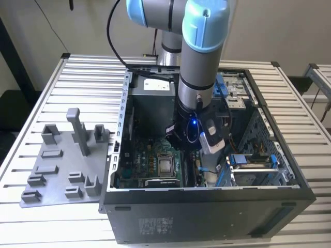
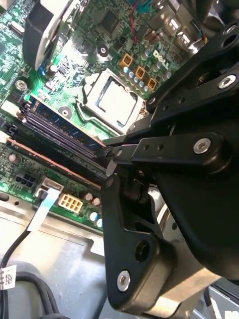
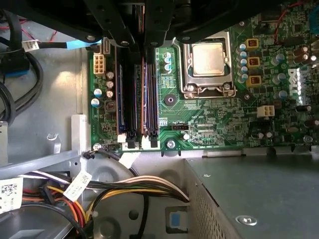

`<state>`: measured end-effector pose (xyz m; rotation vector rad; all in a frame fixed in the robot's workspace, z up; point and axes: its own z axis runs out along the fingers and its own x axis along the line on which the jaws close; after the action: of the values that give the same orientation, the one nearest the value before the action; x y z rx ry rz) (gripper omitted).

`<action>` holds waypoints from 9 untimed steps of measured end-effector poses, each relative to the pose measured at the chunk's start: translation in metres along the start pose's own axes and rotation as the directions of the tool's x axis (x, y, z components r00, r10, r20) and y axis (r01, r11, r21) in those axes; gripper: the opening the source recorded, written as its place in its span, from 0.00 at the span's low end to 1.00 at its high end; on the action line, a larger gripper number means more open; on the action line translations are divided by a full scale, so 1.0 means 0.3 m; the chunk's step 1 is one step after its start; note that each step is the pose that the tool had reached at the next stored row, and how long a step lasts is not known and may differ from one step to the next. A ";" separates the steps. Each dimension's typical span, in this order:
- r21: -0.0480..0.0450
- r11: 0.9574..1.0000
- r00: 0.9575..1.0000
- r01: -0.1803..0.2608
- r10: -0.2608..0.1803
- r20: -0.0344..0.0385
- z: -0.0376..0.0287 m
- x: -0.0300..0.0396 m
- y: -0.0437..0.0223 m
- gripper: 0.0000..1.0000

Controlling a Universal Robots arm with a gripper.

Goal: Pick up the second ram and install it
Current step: 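Insert the second ram into the second slot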

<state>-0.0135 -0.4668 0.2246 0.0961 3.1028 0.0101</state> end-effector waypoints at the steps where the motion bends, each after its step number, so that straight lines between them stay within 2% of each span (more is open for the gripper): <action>1: 0.000 1.000 1.000 0.000 0.000 0.000 0.003 0.000 0.000 0.14; 9: 0.001 1.000 1.000 0.000 0.000 0.000 0.015 0.001 0.000 0.14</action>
<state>-0.0137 -0.4668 0.2200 0.0960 3.1029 0.0082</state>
